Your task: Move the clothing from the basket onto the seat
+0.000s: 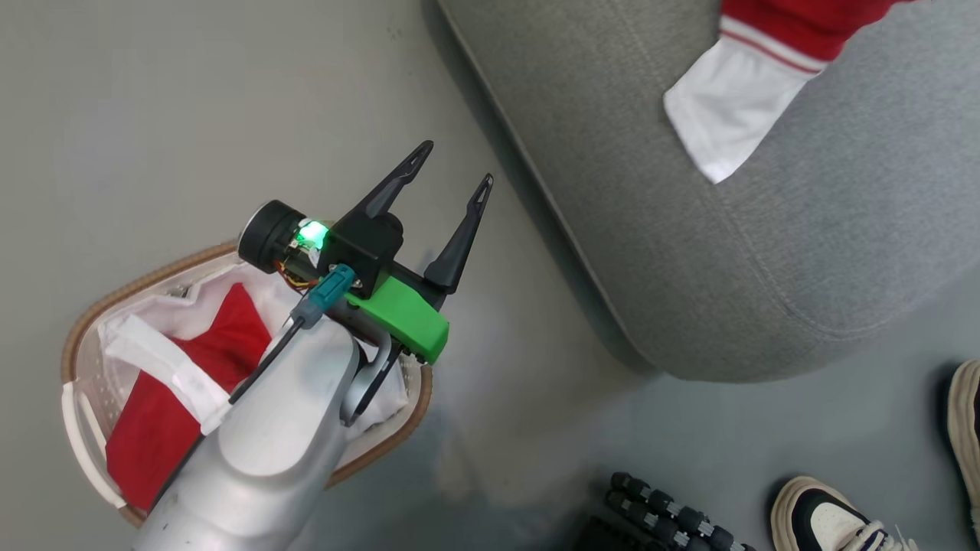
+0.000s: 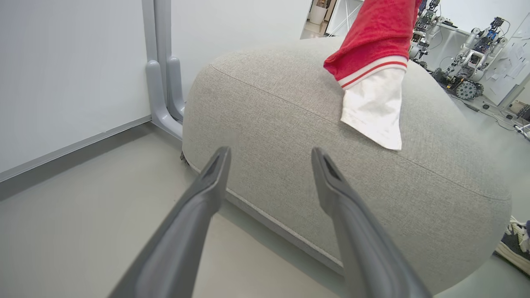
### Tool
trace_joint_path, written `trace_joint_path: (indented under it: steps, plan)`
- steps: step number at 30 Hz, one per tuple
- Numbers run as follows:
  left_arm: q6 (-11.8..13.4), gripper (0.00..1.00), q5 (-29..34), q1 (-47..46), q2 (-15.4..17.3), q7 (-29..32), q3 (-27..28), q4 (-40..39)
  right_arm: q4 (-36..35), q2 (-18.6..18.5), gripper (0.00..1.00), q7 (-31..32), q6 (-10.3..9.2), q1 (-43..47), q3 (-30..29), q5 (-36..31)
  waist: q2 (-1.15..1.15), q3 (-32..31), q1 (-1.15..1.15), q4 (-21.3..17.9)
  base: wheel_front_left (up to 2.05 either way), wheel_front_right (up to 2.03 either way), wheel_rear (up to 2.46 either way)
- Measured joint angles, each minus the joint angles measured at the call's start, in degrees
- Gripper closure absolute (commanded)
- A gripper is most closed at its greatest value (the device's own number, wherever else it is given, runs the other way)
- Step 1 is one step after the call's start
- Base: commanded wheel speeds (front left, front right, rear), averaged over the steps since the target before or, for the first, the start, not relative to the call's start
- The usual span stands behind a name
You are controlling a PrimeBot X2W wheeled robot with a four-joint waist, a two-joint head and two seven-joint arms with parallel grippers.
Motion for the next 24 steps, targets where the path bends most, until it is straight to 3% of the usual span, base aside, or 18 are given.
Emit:
trace_joint_path:
  steps: [5, 10, 24]
  plan:
    - [0.0, 0.00, 0.0, -0.9, -0.1, 0.0, 0.1, -0.1, 1.7, -2.8, 1.00, 0.0, 0.00, -2.4, -5.2, -3.8, 0.00, 2.0, 0.00, 1.9, 0.00, 0.00, 0.00]
    - [0.0, 0.00, 0.1, -1.8, -0.5, 0.0, 0.3, -0.3, 2.8, -3.3, 1.00, 0.0, 0.00, -3.1, -10.3, -7.3, 0.00, 3.7, 0.00, 3.7, 0.00, 0.00, 0.00]
    - [0.0, 0.00, 0.1, -2.0, -0.5, 0.0, 1.9, 0.0, 9.9, 1.5, 1.00, 0.0, -0.01, 5.4, -19.9, -11.1, 0.00, 6.4, 0.00, 6.0, 0.00, 0.00, 0.00]
